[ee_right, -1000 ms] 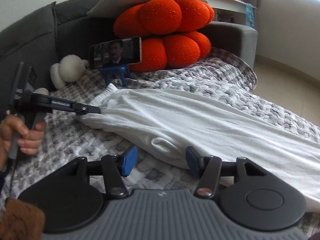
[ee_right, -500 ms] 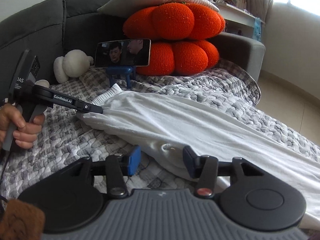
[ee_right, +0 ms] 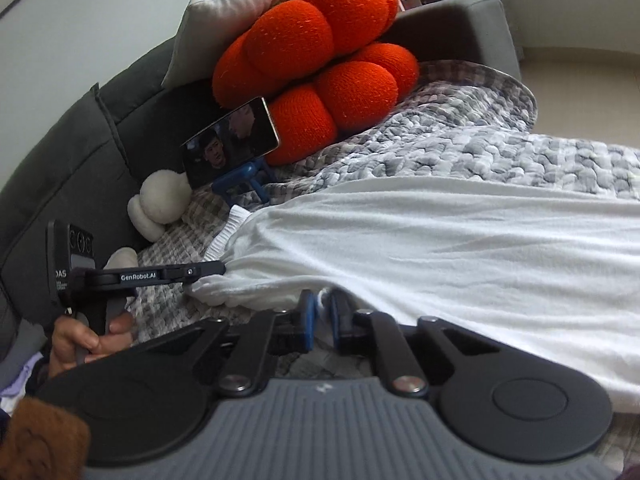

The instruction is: Fold clothes

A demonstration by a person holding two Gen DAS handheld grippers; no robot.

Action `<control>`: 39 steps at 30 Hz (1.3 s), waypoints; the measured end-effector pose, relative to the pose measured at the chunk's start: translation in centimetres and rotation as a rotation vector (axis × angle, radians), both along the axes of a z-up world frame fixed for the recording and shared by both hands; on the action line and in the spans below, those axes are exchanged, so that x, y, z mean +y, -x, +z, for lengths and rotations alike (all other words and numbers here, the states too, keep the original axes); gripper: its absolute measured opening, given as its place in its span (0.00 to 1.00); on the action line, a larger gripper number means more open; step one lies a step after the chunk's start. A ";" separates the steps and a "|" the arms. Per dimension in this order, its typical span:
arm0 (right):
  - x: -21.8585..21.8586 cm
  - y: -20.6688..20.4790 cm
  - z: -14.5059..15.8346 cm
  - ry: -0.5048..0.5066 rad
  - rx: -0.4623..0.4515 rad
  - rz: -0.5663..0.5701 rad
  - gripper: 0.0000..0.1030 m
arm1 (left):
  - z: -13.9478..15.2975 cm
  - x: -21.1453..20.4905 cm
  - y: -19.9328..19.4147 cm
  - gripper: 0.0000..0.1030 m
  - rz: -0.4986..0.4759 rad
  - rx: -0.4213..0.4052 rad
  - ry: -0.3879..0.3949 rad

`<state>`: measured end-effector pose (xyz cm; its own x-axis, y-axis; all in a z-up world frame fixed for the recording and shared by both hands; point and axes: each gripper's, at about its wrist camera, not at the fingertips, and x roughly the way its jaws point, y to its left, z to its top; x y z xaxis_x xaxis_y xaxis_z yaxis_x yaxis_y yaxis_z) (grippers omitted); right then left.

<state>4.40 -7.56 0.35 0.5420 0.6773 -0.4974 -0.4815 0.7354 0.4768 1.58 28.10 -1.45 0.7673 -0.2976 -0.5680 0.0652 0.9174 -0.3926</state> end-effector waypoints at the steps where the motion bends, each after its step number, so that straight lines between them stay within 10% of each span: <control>1: -0.1 0.4 0.2 -0.004 -0.010 0.007 0.06 | 0.0 0.0 0.0 0.04 -0.001 0.000 0.001; 39: 0.5 9.0 0.3 0.145 -0.093 0.187 0.02 | 1.3 0.8 0.2 0.06 -0.013 0.038 -0.019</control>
